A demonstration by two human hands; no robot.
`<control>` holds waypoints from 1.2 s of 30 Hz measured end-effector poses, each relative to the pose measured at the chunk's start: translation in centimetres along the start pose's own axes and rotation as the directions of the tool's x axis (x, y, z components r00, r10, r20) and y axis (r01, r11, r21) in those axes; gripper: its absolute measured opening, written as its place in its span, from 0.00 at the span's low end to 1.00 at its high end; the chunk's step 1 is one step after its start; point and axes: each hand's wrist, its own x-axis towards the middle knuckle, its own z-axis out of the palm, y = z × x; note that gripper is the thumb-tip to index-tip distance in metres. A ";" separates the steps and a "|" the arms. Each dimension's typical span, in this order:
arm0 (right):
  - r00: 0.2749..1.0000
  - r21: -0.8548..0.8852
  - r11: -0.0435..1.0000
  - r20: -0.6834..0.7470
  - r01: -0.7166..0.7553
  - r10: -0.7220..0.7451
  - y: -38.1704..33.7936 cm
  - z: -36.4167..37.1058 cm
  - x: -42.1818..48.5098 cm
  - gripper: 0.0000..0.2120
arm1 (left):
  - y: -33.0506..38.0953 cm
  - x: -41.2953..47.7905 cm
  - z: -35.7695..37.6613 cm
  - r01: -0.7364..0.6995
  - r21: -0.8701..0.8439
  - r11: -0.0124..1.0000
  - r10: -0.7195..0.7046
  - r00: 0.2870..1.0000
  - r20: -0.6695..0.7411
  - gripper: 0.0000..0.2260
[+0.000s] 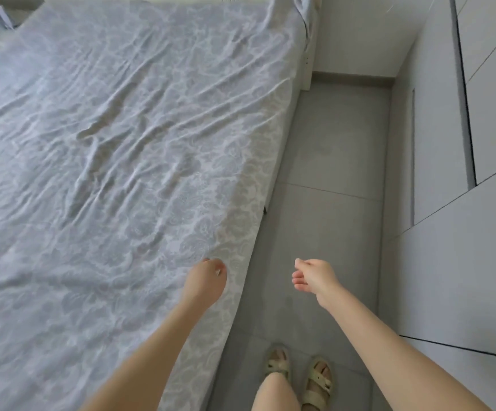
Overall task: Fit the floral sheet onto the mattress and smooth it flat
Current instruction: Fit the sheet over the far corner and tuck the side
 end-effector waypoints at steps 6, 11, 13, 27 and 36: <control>0.988 0.117 0.987 0.122 -0.106 0.092 -5.7 1.6 11.3 0.18 | 3.7 11.4 1.3 0.017 -0.039 0.999 -0.021 0.993 -0.116 0.12; 0.967 0.052 0.979 0.175 -0.198 0.186 -9.7 4.9 21.3 0.28 | 6.3 21.8 2.1 0.024 -0.012 1.000 -0.026 0.984 -0.176 0.12; 0.952 0.056 0.966 0.192 -0.253 0.238 -11.0 6.5 25.5 0.27 | 6.9 25.5 2.7 0.010 0.006 1.000 -0.009 0.988 -0.155 0.12; 0.992 -0.152 0.981 0.072 0.117 -0.107 -15.5 7.1 32.9 0.21 | 13.9 35.9 1.5 0.079 -0.065 0.995 -0.083 0.995 -0.062 0.17; 0.930 0.034 0.999 0.367 -0.030 0.016 -21.0 4.6 32.6 0.07 | 19.8 42.8 -1.5 0.212 -0.015 0.977 -0.210 0.972 0.102 0.10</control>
